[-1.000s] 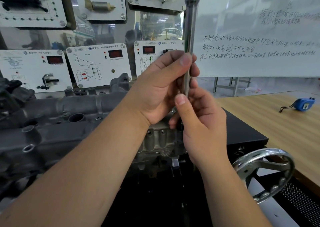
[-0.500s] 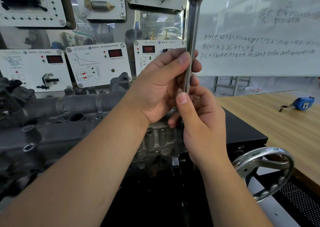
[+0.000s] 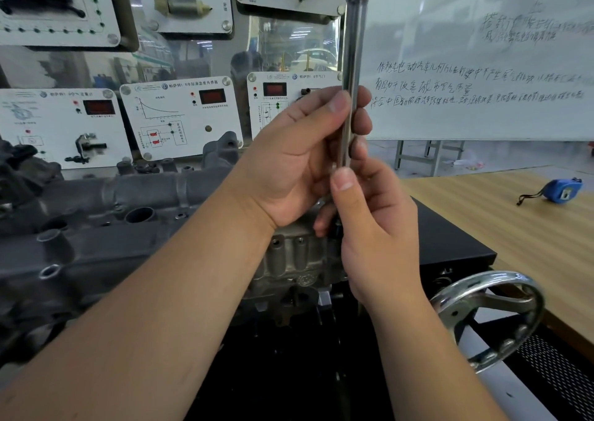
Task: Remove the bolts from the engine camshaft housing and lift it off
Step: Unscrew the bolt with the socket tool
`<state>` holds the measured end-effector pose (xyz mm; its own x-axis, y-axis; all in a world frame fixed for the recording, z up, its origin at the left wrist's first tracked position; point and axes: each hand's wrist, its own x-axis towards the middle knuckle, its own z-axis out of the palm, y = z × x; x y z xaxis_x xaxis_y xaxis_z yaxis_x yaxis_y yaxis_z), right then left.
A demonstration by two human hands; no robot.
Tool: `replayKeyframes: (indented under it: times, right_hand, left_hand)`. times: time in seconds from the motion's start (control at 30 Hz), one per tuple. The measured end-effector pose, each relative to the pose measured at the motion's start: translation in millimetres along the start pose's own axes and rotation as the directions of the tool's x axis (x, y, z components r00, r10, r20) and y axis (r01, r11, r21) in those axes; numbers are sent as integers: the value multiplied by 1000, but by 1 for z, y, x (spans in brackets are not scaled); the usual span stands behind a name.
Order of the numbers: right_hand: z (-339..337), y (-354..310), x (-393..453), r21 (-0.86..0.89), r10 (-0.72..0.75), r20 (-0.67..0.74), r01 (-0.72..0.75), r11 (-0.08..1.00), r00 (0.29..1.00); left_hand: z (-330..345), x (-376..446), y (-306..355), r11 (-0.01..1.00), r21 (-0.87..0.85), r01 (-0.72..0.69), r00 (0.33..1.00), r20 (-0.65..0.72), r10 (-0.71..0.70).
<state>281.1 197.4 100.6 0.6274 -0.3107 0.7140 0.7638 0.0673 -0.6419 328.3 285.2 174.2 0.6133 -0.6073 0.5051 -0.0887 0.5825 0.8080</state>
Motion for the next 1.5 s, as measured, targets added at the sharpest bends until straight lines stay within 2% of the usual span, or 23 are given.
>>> replayKeyframes:
  times: [0.2,0.37,0.6,0.7,0.83,1.13,1.27,1.37,1.5]
  right_hand:
    - [-2,4,1,-28,-19,13,20,999,1000]
    - [-2,1,2,-46,-20,62,23,999,998]
    - [2,3,0,-16,-12,-30,12,1000,999]
    - [0,2,2,-32,-11,9,11,999,1000]
    - [-1,2,2,-39,-17,45,18,999,999]
    - [1,5,0,-61,-20,-18,19,998,1000]
    - [0,5,0,-77,-37,-10,36,996,999]
    - [-1,3,1,-63,-17,33,19,998,999]
    - [-2,3,2,-38,11,33,-10,999,999]
  left_hand:
    - [0,0,0,999,28,-18,1000,-21,19]
    - [-2,-1,2,999,-21,32,996,81,-30]
    - [-2,0,-1,998,26,-59,997,-56,61]
    - [-2,0,-1,998,55,-33,999,-42,35]
    - [0,-1,2,1000,3,27,999,32,-27]
    - [-1,0,-1,998,24,-60,995,-76,62]
    - [-1,0,0,999,6,-37,998,-57,37]
    - [0,-1,2,1000,-9,21,1000,12,-21]
    - [0,-2,2,1000,12,3,1000,24,-3]
